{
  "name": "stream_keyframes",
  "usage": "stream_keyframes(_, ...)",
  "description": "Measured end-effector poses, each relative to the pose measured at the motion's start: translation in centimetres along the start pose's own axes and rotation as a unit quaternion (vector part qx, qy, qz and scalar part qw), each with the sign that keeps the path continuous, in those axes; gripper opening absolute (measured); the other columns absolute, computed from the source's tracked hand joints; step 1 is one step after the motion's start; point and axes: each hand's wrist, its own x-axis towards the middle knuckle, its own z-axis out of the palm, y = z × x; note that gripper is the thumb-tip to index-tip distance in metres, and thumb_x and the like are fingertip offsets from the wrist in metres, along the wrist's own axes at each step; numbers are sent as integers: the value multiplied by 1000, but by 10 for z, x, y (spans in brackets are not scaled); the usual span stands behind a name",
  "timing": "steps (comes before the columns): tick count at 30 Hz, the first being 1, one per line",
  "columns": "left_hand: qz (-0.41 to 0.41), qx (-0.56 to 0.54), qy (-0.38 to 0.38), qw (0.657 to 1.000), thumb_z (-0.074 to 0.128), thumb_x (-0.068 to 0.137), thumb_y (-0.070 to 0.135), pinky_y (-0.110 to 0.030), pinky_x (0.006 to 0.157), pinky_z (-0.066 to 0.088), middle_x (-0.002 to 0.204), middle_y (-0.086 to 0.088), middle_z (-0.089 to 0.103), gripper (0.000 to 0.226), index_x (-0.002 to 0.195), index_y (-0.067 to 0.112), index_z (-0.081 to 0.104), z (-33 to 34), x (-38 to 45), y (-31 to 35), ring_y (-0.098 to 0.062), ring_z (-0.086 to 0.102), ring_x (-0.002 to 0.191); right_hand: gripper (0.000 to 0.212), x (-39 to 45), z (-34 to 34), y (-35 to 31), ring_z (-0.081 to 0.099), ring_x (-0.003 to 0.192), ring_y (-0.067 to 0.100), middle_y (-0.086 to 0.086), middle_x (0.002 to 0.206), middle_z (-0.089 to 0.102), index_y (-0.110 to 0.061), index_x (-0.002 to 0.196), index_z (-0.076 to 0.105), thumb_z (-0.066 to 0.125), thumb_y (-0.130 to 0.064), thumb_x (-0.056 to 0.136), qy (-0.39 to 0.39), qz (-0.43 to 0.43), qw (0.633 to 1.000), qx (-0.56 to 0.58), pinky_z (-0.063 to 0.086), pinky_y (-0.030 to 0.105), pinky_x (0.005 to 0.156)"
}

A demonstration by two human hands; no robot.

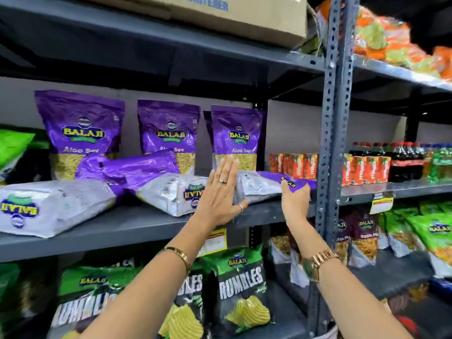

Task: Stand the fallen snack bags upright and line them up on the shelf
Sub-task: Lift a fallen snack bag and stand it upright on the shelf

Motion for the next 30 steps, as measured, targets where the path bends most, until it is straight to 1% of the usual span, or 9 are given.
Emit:
stream_keyframes(3, -35, -6, -34, 999, 51, 83, 51, -40, 117, 1, 158, -6, -7, 93, 145, 15, -8, 11, 8, 1, -21, -9, 145, 66, 23, 7, 2, 45, 124, 34, 23, 140, 42, 6, 133, 29, 60, -29, 86, 14, 130, 985, 108, 37, 38, 97)
stream_keyframes(7, -71, -47, -86, 993, 53, 84, 48, -36, 117, 3, 158, -11, 0, 91, 146, 19, -7, 15, 14, -3, -24, -1, 146, 52, 47, 16, -3, 50, 118, 32, 14, 137, 46, -10, 130, 37, 61, -18, 85, -62, 238, 922, 300, 43, 53, 96)
stream_keyframes(11, -96, -24, -161, 982, 48, 86, 51, -42, 120, 2, 158, -10, 1, 84, 147, 21, -2, 22, 16, -9, -30, 1, 145, 51, 63, 22, -2, 51, 119, 35, 16, 137, 46, -11, 132, 37, 57, -7, 85, -57, 289, 906, 304, 43, 59, 94)
stream_keyframes(16, -111, -87, -85, 986, 65, 76, 41, -39, 114, 22, 147, -13, 33, 78, 138, 15, 25, 18, 16, -4, -31, 26, 137, 39, 73, 29, -2, 54, 104, 27, 18, 134, 48, -2, 130, 40, 41, -6, 91, -69, 190, 956, 213, 49, 42, 93)
stream_keyframes(19, -139, -92, -54, 985, 74, 68, 37, -38, 101, 35, 132, -12, 47, 75, 126, 12, 34, 15, 16, 2, -31, 40, 123, 14, 75, 37, -17, 53, 88, 25, 13, 102, 57, -7, 96, 53, 48, -3, 83, -5, 153, 964, 219, 48, 37, 76)
stream_keyframes(21, -159, -83, -51, 982, 75, 66, 38, -39, 98, 38, 128, -12, 51, 75, 123, 12, 35, 16, 18, 5, -32, 42, 120, 10, 78, 41, -28, 50, 84, 24, 6, 86, 53, -10, 76, 50, 46, -4, 83, -22, 115, 970, 213, 40, 31, 63)
stream_keyframes(24, -165, -62, -39, 984, 73, 68, 38, -40, 98, 38, 129, -13, 50, 76, 125, 10, 33, 22, 21, 9, -34, 43, 122, 24, 88, 46, -36, 51, 74, 22, 1, 71, 53, -13, 60, 46, 52, -6, 82, -10, 64, 979, 192, 40, 27, 56)
stream_keyframes(28, -184, -98, -67, 976, 66, 74, 43, -43, 112, 28, 148, -17, 29, 89, 140, 8, 18, 34, 28, 15, -36, 28, 135, 29, 100, 53, -44, 48, 60, 15, 0, 66, 52, -14, 56, 45, 54, -3, 82, -25, 25, 980, 197, 41, 24, 53)
stream_keyframes(30, -202, -128, -76, 968, 65, 74, 46, -45, 113, 26, 149, -19, 26, 91, 140, 6, 17, 39, 33, 17, -36, 26, 136, 32, 106, 54, -47, 44, 53, 11, -1, 63, 50, -16, 55, 45, 53, -2, 83, -42, 9, 981, 191, 35, 17, 37)
